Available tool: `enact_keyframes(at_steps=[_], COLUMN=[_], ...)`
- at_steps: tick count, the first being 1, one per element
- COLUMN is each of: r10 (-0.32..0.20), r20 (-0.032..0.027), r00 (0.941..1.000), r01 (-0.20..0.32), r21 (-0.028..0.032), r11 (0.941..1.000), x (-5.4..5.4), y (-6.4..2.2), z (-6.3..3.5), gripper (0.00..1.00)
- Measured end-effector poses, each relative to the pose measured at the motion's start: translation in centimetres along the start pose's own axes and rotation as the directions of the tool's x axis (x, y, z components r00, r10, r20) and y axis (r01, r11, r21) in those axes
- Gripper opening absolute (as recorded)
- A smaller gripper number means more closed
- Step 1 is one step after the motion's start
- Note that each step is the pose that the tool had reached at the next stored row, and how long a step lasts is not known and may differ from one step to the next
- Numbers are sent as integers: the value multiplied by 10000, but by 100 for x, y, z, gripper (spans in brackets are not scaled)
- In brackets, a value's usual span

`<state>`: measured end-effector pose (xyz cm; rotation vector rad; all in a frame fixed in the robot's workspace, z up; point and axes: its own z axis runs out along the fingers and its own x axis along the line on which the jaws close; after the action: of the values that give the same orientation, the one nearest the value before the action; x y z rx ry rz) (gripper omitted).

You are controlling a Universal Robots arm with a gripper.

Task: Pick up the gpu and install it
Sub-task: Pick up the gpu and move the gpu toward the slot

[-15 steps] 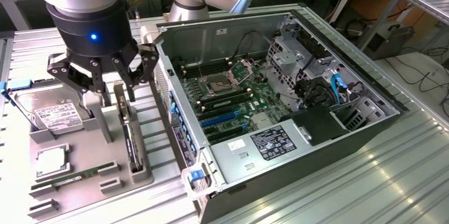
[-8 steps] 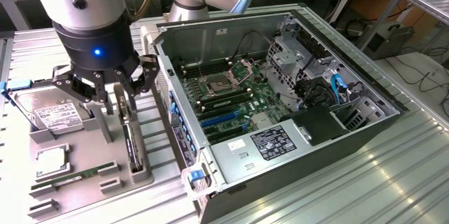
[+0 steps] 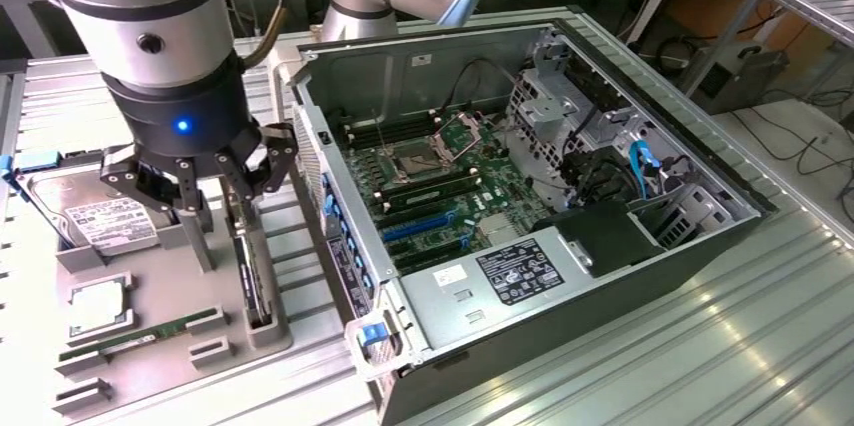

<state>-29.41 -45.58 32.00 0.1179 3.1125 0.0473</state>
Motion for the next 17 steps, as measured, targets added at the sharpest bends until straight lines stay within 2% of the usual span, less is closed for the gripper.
enact_keyframes(at_steps=[9, 11, 17], r10=[1, 0, 3], r20=[0, 0, -8], r00=[10000, 10000, 10000], r01=[-1, 0, -3], r21=[-1, -3, -102], r11=[10000, 10000, 9999], x=[18, 19, 8], y=[-2, -1, -2], z=[231, 257, 315], gripper=[42, 42, 42])
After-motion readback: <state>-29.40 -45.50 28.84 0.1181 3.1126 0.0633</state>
